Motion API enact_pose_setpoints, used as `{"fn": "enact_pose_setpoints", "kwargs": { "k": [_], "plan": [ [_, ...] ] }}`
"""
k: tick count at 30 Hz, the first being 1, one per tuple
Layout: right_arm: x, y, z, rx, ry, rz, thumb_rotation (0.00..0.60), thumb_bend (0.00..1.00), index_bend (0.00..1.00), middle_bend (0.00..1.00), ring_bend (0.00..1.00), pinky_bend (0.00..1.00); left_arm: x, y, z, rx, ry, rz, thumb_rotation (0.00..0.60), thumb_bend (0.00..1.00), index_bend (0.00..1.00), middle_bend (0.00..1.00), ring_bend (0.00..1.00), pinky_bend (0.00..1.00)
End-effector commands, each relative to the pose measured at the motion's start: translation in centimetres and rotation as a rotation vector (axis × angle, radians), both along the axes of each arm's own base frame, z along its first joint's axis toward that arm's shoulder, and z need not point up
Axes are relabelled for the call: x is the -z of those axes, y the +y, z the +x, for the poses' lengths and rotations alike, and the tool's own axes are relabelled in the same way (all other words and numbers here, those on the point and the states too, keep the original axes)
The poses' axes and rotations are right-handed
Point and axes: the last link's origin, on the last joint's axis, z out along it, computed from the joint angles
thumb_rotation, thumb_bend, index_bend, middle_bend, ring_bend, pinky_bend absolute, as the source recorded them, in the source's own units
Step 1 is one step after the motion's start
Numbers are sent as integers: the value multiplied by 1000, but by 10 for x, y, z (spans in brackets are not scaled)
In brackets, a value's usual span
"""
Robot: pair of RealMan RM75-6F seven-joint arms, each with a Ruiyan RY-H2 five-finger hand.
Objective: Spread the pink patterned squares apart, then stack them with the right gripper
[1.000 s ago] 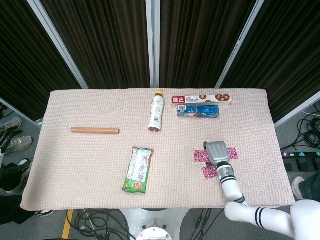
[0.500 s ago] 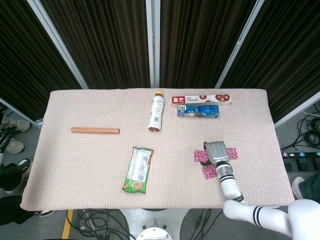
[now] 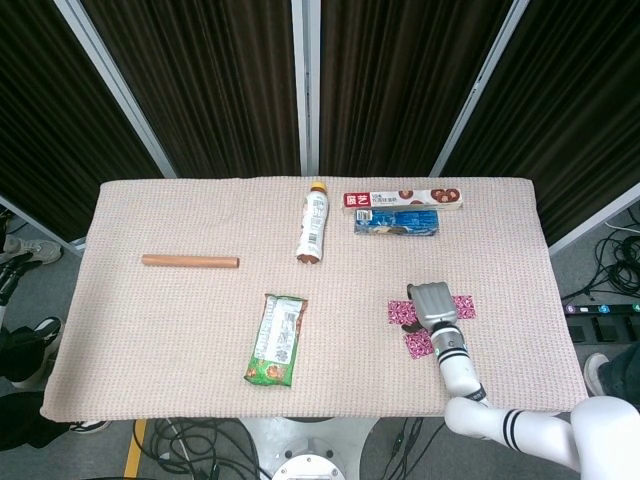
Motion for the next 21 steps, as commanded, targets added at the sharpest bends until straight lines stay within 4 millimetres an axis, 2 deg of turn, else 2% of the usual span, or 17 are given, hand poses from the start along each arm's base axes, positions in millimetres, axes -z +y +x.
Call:
{"fn": "enact_pose_setpoints", "kwargs": {
  "k": [1,14,21],
  "plan": [
    [0,-1,0,2,4,4,426,0,370,1000,1000,982,0,1,0,-1,0,0,600,64,230,226,165,264],
    [4,-4,0,16,2,25,425,0,379,1000,1000,982,-1,1,-3,-6,2,2,600,64,230,225,165,264],
    [4,-4,0,24,-3,29,510,0,417,1000,1000,982,-2,0,-3,-7,2,1,600,64,230,226,165,264]
  ]
}}
